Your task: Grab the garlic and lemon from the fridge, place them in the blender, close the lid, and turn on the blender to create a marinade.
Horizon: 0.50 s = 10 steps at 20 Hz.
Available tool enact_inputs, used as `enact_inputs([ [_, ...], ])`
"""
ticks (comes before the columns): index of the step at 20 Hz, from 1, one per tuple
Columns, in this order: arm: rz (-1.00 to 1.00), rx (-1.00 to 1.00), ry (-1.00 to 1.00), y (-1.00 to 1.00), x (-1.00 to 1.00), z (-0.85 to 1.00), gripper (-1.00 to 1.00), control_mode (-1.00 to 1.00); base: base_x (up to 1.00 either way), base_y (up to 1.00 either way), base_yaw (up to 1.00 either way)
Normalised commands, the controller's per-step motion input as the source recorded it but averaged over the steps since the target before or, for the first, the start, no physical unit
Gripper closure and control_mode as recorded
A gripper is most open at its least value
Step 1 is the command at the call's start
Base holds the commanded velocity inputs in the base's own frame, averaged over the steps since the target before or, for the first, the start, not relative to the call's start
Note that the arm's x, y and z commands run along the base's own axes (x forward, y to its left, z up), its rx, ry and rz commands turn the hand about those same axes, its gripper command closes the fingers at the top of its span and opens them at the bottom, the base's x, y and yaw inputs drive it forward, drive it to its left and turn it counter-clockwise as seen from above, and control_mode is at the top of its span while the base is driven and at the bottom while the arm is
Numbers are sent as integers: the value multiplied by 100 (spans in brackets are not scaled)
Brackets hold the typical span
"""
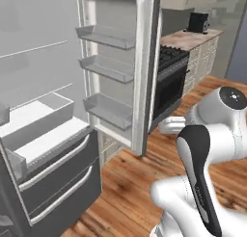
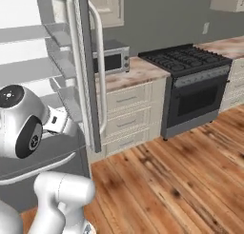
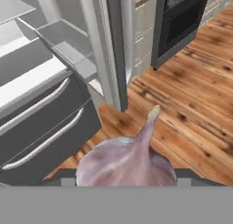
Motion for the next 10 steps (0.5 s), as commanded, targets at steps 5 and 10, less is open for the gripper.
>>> enact_inputs([
  [5, 0, 0, 0, 0, 0, 0, 100, 100, -6, 20, -81],
  [10, 0, 0, 0, 0, 0, 0, 100, 100, 25, 0, -74],
])
